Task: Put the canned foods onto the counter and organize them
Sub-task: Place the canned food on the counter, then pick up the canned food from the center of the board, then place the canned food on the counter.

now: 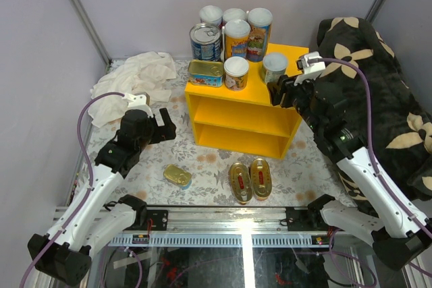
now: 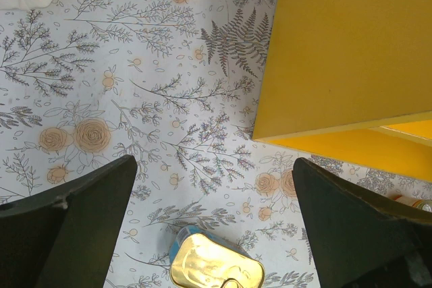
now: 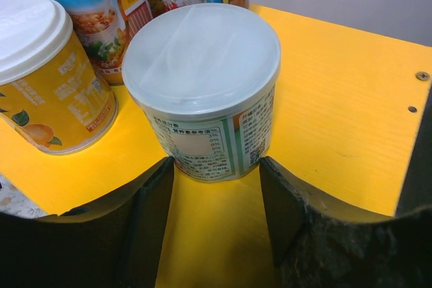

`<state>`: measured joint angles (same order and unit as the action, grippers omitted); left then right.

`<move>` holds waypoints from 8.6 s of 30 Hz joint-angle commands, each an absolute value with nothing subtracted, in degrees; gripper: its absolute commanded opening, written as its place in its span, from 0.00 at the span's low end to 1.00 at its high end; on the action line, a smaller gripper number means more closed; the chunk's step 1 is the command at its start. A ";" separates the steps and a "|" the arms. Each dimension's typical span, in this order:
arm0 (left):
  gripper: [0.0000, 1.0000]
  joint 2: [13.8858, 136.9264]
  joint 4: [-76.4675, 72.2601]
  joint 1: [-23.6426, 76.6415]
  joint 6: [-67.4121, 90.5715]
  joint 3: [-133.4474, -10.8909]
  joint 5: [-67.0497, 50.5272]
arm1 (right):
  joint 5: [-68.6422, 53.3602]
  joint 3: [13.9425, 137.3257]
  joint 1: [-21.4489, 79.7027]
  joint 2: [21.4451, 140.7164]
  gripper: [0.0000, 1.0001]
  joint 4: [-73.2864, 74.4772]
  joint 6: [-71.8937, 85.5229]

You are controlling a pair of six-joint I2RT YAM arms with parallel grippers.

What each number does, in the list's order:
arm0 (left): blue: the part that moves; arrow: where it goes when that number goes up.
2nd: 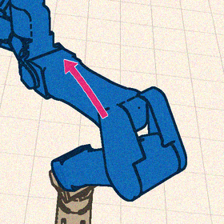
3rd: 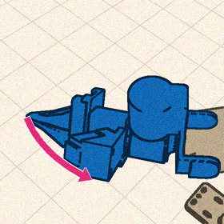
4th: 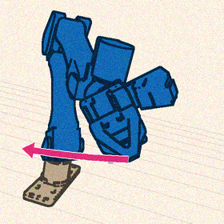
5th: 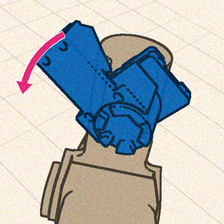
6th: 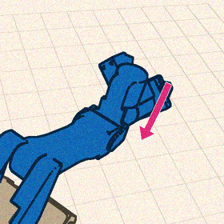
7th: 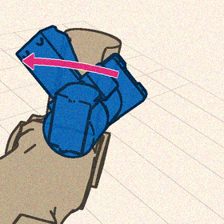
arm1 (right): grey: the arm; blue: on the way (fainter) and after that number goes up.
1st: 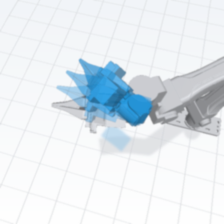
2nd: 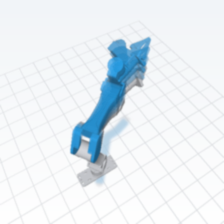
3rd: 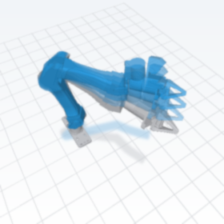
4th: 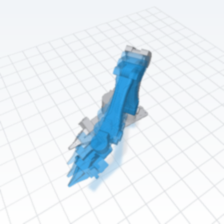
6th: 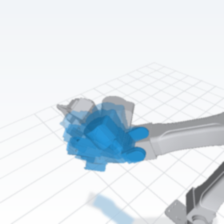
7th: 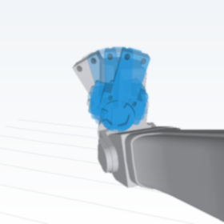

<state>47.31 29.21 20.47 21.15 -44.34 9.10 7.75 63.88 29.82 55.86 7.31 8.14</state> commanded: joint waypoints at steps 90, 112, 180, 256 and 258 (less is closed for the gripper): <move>1.00 48.85 28.12 20.04 20.59 -45.03 11.29 | 0.61 51.36 66.64 83.44 0.00 -14.82 7.57; 1.00 50.43 28.21 20.04 20.54 -45.55 12.12 | -0.84 54.27 67.40 93.89 0.00 -19.12 12.73; 1.00 49.59 28.39 20.04 21.09 -45.54 11.12 | 0.25 51.91 71.81 95.78 0.12 -28.58 6.64; 1.00 43.98 26.20 20.08 19.10 -44.19 1.89 | -3.20 100.68 18.43 62.42 0.00 22.92 16.24; 1.00 44.16 26.28 20.04 18.92 -44.43 1.72 | -1.43 103.47 18.34 64.10 0.00 24.26 16.00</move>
